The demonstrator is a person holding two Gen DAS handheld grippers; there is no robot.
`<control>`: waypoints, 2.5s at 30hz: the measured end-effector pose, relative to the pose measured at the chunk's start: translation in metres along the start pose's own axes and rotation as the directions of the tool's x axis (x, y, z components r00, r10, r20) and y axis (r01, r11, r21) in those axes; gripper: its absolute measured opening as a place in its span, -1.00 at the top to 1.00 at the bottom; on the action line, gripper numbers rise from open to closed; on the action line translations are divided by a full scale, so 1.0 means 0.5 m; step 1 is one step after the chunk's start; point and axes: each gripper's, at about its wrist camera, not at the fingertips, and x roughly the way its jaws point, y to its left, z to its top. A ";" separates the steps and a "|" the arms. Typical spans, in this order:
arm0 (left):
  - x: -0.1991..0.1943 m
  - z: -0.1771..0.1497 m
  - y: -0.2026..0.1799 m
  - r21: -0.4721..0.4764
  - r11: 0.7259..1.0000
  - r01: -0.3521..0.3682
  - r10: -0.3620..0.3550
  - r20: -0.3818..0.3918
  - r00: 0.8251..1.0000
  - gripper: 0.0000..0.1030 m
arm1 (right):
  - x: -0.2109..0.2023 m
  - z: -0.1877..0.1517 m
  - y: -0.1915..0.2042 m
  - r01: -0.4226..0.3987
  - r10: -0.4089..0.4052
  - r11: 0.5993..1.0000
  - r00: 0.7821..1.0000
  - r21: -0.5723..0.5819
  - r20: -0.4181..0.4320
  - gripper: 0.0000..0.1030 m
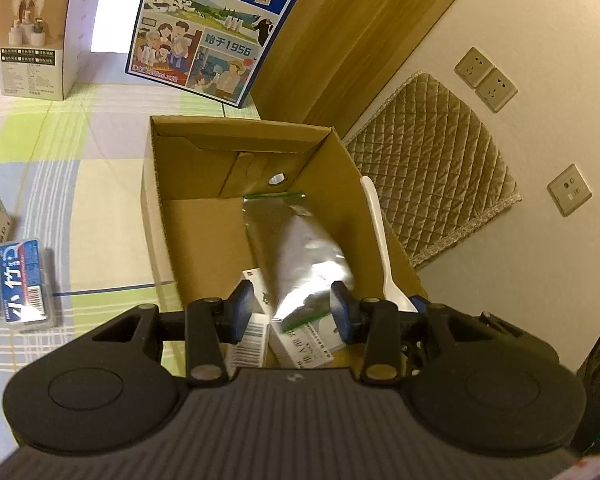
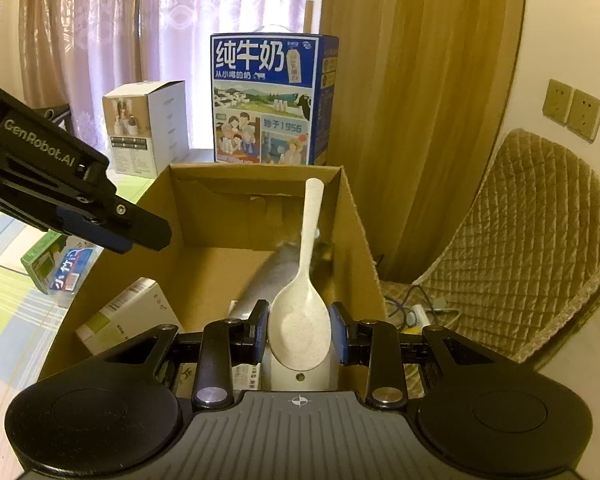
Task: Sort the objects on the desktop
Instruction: 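Open both tools to drop the foil bag and spoon into the box, then withdraw both tools from the box toward the green box and toothpick case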
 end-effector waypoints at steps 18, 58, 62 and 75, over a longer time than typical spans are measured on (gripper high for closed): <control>-0.025 -0.026 0.015 0.012 1.000 -0.016 0.016 -0.007 1.000 0.27 | 0.000 0.011 0.034 -0.022 0.022 1.000 1.000 -0.015 0.008 0.43; -0.220 -0.158 -0.012 0.050 0.994 -0.096 0.092 0.081 0.992 -0.65 | -0.200 -0.038 0.062 -0.061 0.060 0.996 0.998 0.063 0.019 -0.91; -0.249 -0.193 -0.006 0.037 0.994 -0.107 0.102 0.110 0.989 -0.81 | -0.229 -0.045 0.081 -0.064 0.064 0.997 0.998 0.052 0.001 -0.96; -0.373 -0.316 0.034 0.031 0.982 -0.184 0.172 0.233 0.957 -0.97 | -0.300 -0.087 0.145 -0.065 0.073 0.992 0.995 0.105 -0.075 -0.96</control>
